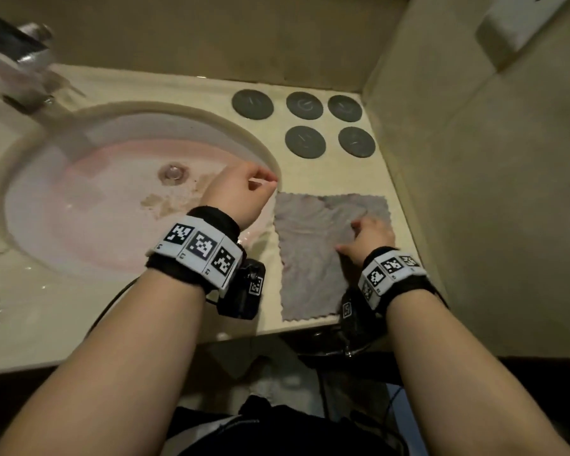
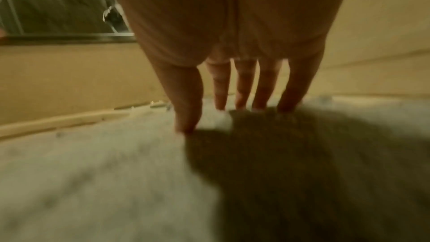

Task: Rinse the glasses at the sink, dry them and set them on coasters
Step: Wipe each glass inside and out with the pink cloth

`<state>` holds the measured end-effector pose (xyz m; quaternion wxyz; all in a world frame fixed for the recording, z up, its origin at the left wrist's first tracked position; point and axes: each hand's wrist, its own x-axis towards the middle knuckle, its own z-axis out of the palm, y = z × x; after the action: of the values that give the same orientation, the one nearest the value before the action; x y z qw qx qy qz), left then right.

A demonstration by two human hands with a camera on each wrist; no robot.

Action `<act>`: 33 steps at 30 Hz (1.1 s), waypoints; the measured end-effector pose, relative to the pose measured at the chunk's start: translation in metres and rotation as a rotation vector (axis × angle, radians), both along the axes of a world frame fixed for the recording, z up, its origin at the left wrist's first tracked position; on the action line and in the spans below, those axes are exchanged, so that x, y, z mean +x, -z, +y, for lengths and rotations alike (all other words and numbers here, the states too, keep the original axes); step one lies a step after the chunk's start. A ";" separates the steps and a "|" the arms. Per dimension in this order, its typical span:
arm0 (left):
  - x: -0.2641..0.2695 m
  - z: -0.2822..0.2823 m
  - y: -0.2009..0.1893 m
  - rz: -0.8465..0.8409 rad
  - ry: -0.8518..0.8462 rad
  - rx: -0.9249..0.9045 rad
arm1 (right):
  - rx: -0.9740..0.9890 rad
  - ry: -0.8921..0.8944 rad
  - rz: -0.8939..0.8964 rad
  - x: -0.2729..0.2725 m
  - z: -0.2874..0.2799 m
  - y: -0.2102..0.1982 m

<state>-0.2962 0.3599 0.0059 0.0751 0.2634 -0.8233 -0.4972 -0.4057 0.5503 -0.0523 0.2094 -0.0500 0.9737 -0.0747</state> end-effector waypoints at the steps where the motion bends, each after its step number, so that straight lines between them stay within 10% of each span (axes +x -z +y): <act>1: -0.007 0.004 0.003 -0.005 -0.012 -0.006 | 0.021 -0.018 0.015 -0.002 0.003 0.003; 15: -0.023 0.031 0.015 -0.033 -0.116 -0.048 | -0.026 -0.217 0.070 -0.002 -0.003 -0.004; 20: -0.009 0.029 0.013 -0.011 -0.141 -0.068 | -0.333 -0.167 0.074 0.006 -0.009 -0.023; 33: 0.107 -0.049 -0.029 0.081 -0.363 -0.108 | -0.662 -0.293 0.045 0.069 -0.107 -0.080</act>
<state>-0.1891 0.3110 0.0353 0.2105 0.3831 -0.7841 -0.4406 -0.3372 0.4436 0.0274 0.1691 -0.2557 0.8837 -0.3538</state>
